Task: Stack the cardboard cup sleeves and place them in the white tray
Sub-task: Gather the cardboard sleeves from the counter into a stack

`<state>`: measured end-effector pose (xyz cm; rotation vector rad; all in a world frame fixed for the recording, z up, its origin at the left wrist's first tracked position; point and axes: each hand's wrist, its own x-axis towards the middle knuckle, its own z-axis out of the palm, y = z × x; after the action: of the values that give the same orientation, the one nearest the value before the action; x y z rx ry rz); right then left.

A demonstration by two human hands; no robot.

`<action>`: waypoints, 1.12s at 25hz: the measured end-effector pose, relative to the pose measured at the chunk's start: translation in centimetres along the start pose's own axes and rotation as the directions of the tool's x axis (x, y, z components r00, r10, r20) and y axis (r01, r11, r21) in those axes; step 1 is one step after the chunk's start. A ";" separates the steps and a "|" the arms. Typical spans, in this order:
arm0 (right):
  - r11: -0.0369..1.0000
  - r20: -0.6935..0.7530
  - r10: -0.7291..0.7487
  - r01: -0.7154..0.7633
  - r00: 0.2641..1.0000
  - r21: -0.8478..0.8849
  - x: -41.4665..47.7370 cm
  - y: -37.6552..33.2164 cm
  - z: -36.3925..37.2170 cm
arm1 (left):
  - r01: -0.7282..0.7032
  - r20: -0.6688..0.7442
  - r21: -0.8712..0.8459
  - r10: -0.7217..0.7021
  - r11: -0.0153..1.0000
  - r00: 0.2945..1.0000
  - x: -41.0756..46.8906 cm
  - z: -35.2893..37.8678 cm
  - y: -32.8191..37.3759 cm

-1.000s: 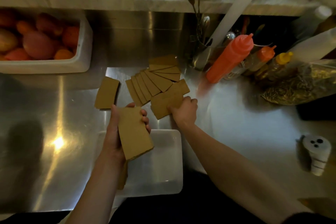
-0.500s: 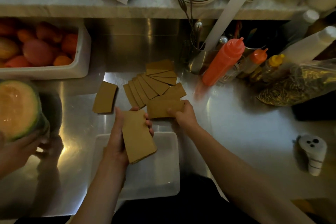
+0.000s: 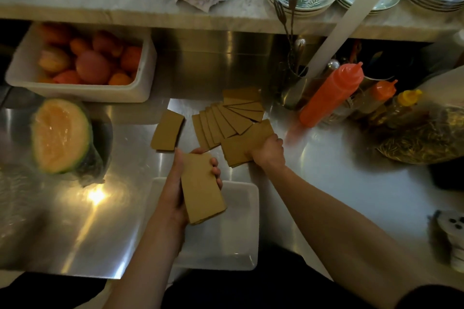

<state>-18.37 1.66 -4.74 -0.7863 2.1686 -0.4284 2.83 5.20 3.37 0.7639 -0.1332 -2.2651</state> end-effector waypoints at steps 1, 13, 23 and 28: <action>0.997 0.024 0.002 -0.004 1.000 0.071 0.0 0.4 0.1 | -0.006 -0.001 -0.006 0.006 1.000 1.000 -0.1 -0.1 0.0; 0.882 0.267 -0.328 0.193 0.906 0.429 -7.6 0.8 -11.3 | 0.020 -0.097 0.032 -0.017 0.999 0.995 -0.8 -0.1 -1.0; 0.792 0.583 -0.484 0.610 0.653 -0.027 -16.4 -4.6 -13.6 | 0.194 -0.175 0.329 -0.143 0.924 0.974 -3.3 1.0 -2.8; 0.558 0.472 -0.621 0.776 0.626 -0.294 -17.7 -4.8 -9.9 | 0.188 -0.158 0.396 -0.135 0.899 0.978 -4.3 0.8 -3.4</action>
<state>-15.02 10.17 14.03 -1.9149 1.5559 -0.1192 2.71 10.44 5.06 1.1738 -0.5154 -2.3672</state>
